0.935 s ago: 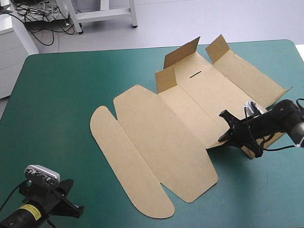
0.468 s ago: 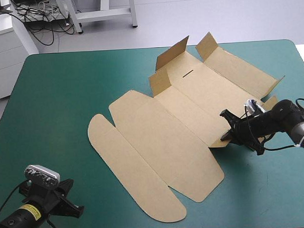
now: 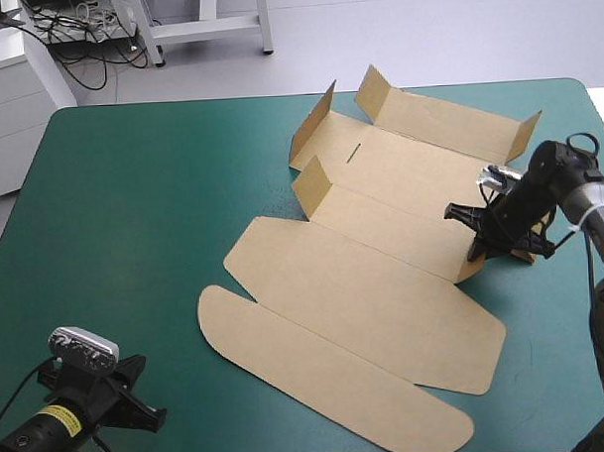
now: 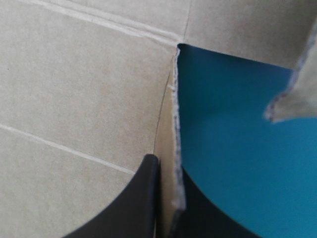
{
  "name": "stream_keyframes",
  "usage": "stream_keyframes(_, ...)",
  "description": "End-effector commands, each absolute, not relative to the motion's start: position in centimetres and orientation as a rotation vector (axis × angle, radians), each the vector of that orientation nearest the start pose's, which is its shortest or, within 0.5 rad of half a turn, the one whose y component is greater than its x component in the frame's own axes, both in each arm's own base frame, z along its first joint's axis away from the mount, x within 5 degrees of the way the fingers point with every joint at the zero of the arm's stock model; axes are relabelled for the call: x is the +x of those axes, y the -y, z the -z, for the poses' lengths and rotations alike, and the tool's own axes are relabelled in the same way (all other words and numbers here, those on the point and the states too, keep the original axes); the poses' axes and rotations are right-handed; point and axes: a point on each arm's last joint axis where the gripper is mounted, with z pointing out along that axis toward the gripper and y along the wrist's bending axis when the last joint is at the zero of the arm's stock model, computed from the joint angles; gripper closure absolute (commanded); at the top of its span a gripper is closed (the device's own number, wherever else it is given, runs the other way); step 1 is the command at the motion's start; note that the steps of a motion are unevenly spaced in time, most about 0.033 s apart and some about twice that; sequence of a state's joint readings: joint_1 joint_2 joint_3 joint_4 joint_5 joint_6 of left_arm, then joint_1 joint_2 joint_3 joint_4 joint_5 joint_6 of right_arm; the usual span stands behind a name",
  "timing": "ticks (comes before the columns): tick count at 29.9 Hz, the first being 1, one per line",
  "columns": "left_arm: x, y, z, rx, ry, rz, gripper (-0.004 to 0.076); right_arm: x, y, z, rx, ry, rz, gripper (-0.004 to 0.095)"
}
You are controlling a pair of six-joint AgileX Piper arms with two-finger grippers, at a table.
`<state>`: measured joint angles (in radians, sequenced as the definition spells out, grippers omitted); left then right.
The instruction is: Fold the box
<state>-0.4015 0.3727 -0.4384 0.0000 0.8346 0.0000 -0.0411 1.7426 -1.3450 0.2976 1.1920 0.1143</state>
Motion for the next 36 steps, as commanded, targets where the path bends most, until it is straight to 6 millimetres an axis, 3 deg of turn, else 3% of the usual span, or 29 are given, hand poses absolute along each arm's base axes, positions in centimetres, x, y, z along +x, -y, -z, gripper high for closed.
stream_keyframes(1, 6.5, 2.8, -27.9, 0.425, -2.133, 0.237, 0.0734, 35.8, -0.9, -29.1, 0.164, -2.955, -0.245, 0.0921)
stream_keyframes(5, 6.5, 2.8, -27.9, 0.425, -2.133, 0.237, 0.0734, 38.7, -1.8, -31.7, -0.046, -2.838, -0.16, 0.092)
stream_keyframes(8, 6.5, 2.8, -27.9, 0.425, -2.133, 0.237, 0.0734, 40.2, -3.5, -32.6, -0.226, -2.781, -0.05, 0.092)
stream_keyframes(15, 6.5, 2.8, -27.9, 0.425, -2.133, 0.237, 0.0734, 42.6, -10.8, -30.6, -0.934, -2.611, 0.31, 0.0921)
stream_keyframes(18, 6.5, 2.8, -27.9, 0.425, -2.133, 0.237, 0.0734, 43.2, -14.2, -30.5, -1.098, -2.449, 0.338, 0.0921)
stream_keyframes(24, 6.5, 2.8, -27.9, 0.425, -2.133, 0.237, 0.0734, 42.2, -20.6, -31.8, -1.498, -2.026, 0.409, 0.0923)
stream_keyframes(33, 6.5, 2.8, -27.9, 0.425, -2.133, 0.237, 0.0734, 38.5, -27.7, -32.2, -1.747, -1.714, 0.374, 0.0923)
stream_keyframes(36, 6.5, 2.8, -27.9, 0.425, -2.133, 0.237, 0.0734, 37.6, -29.4, -32.4, -1.749, -1.651, 0.311, 0.0923)
